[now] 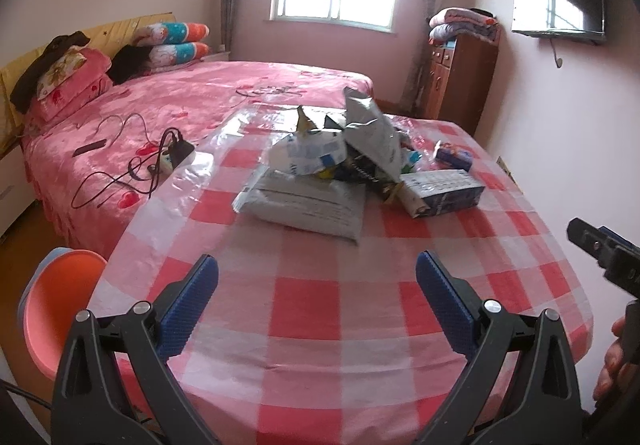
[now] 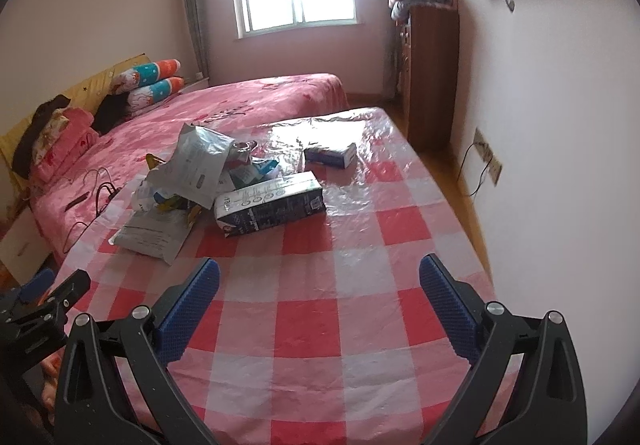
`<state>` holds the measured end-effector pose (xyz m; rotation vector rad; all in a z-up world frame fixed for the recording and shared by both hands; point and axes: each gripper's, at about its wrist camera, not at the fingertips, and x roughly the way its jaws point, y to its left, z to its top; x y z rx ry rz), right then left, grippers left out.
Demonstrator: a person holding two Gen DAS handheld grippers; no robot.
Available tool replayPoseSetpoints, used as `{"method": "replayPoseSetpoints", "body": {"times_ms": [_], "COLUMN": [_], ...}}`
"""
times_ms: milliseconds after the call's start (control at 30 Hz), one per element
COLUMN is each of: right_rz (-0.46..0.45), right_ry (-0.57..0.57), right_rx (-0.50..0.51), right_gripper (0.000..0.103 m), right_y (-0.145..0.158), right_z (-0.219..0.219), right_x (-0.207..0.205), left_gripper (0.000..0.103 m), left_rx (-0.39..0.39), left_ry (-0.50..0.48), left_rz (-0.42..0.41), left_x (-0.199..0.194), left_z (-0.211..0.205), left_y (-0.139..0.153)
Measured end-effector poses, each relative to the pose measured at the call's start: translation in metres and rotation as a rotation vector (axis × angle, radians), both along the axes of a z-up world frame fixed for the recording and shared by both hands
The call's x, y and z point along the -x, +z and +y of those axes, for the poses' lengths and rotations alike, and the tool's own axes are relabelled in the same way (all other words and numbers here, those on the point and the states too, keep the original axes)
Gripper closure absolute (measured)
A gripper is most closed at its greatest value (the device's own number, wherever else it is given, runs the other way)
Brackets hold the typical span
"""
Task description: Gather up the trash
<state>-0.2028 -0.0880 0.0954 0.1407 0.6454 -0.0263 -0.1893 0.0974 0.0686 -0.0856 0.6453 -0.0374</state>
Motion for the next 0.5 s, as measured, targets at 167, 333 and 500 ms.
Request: {"method": "replayPoseSetpoints", "body": {"times_ms": [167,333,500], "right_rz": [0.053,0.113,0.136], "right_ry": [0.045,0.079,0.098], "right_rx": [-0.059,-0.148,-0.194], "right_gripper": [0.005,0.005,0.005], "right_y": [-0.007,-0.015,-0.021], "right_z": [-0.007,-0.020,-0.034], "right_x": [-0.019,-0.044,-0.067], "left_gripper": [0.004,0.004,0.004], "left_rx": [0.021,-0.004,-0.114], "left_ry": [-0.022,-0.059,-0.113], "left_rz": [0.019,0.021,0.039], "left_x": [-0.014,-0.036,-0.071], "left_z": [0.008,-0.002,-0.035], "left_y": [0.006,0.021,0.032]}}
